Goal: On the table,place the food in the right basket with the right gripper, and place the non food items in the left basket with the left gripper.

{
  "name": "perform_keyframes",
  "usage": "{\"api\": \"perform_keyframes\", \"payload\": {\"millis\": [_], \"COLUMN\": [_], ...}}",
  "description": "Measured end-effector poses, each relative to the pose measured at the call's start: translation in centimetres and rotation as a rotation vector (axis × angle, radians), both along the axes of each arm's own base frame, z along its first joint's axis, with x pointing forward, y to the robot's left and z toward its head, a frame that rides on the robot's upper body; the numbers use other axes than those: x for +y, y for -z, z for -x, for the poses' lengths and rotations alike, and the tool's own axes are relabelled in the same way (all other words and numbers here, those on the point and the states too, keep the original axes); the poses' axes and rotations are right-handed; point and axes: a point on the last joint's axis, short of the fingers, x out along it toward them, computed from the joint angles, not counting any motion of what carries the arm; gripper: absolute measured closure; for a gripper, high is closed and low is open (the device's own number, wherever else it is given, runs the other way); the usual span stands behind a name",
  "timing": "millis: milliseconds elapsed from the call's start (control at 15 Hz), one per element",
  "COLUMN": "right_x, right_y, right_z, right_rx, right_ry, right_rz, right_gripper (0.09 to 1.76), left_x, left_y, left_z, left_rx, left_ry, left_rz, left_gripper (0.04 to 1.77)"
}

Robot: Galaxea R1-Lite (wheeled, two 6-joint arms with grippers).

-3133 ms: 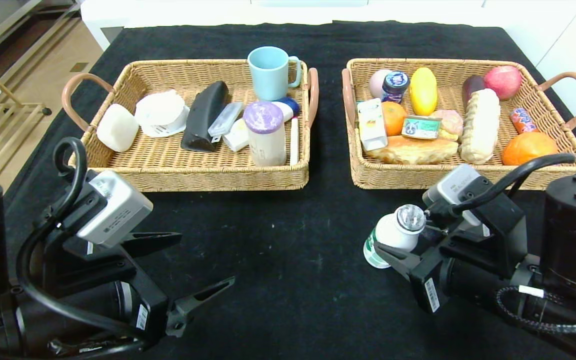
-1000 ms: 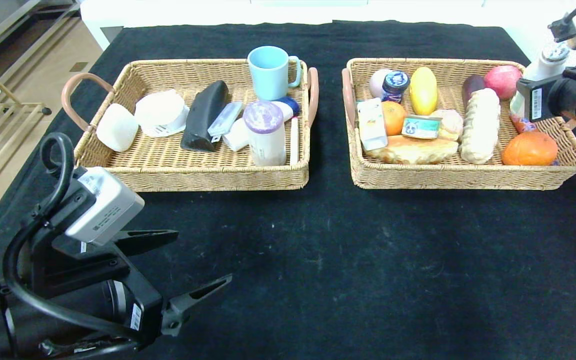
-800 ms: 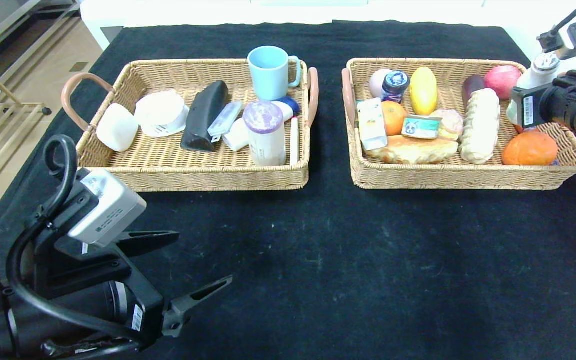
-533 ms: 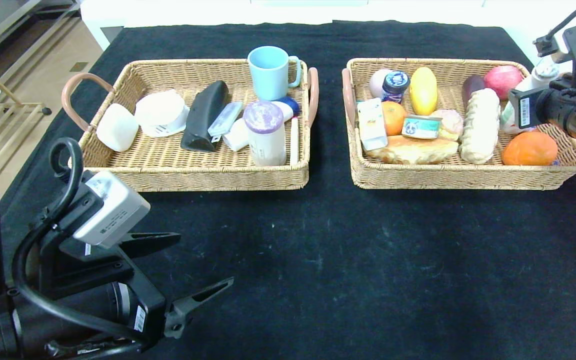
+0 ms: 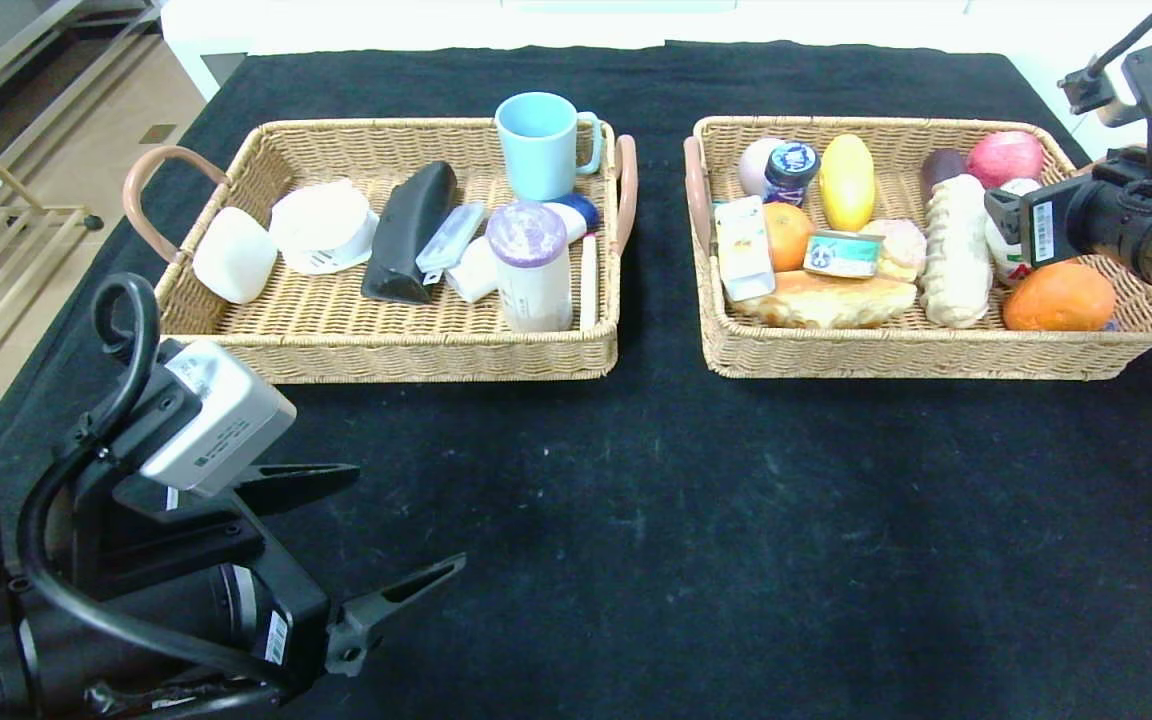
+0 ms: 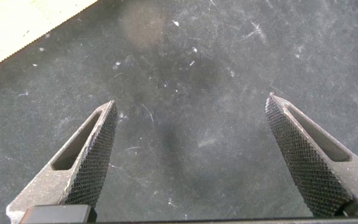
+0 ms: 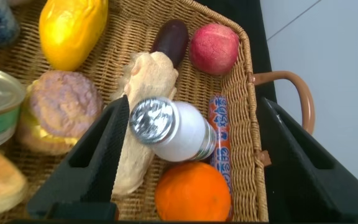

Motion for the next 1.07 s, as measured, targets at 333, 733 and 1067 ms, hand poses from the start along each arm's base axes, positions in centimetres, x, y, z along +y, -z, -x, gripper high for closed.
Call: {"api": "perform_keyframes", "payload": {"millis": [333, 733, 1067], "right_x": [3.0, 5.4, 7.4], "right_y": [-0.1, 1.3, 3.1], "right_z": [4.1, 7.5, 9.8], "right_rx": [0.039, 0.079, 0.150], "right_ry": [-0.081, -0.162, -0.239], "right_rz": [0.014, 0.022, -0.089], "right_gripper": [0.25, 0.19, 0.17], "left_x": [0.0, 0.1, 0.7], "left_y": [0.0, -0.2, -2.0], "left_z": [0.0, 0.1, 1.2], "left_rx": [-0.001, -0.008, -0.074], "left_ry": [0.000, 0.002, -0.013], "left_rz": [0.000, 0.005, 0.061], "left_gripper": [0.09, 0.09, 0.09]}}
